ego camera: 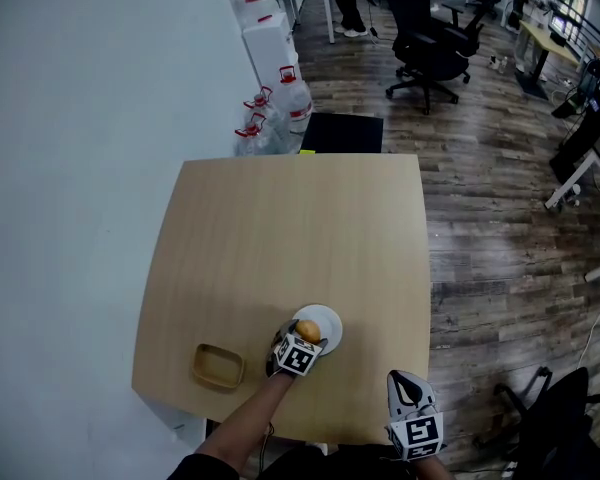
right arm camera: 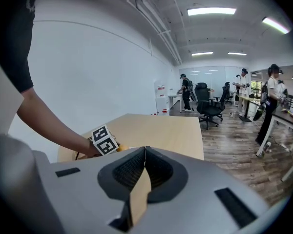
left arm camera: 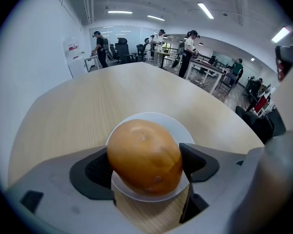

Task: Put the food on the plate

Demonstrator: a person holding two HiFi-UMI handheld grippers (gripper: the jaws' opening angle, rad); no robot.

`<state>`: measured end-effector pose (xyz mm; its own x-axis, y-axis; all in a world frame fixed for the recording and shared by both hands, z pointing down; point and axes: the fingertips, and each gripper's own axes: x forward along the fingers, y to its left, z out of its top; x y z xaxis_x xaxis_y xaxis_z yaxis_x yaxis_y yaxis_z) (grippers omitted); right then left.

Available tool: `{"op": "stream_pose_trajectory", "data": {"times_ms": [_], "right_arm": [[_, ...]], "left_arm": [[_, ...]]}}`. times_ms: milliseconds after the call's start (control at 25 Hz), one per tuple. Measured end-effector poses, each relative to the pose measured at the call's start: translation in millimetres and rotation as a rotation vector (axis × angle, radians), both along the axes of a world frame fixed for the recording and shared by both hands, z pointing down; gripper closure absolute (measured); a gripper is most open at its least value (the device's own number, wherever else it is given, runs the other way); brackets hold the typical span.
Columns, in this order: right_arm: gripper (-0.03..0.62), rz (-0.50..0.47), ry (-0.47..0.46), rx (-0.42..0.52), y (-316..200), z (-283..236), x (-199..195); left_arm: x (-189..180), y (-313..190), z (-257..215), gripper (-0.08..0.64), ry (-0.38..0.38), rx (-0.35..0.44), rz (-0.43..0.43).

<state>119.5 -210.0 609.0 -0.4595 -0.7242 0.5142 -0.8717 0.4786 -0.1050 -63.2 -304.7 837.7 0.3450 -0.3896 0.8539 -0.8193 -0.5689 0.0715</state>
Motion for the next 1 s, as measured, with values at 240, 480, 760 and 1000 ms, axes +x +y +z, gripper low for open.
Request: {"op": "stream_pose_trajectory", "data": {"times_ms": [240,480,760,1000], "right_arm": [[0.532,0.016,0.007,0.019,-11.8,-5.1,6.4],[0.532,0.040,0.005,0.008,-10.3,0.2,12.9],[0.532,0.039,0.000,0.007,-5.4,-1.5,9.2],[0.532,0.049,-0.010,0.026,-1.4,-8.5,0.2]], "left_arm": [[-8.6,-11.6,-11.7,0.187,-0.019,0.063,-0.007],[-8.4,-17.4,-23.2,0.187,0.041,0.093,-0.042],[-6.9,-20.1,-38.7,0.187,0.115,0.144,-0.071],[-10.6,-11.7,-65.8,0.187,0.182,0.176,-0.100]]}}
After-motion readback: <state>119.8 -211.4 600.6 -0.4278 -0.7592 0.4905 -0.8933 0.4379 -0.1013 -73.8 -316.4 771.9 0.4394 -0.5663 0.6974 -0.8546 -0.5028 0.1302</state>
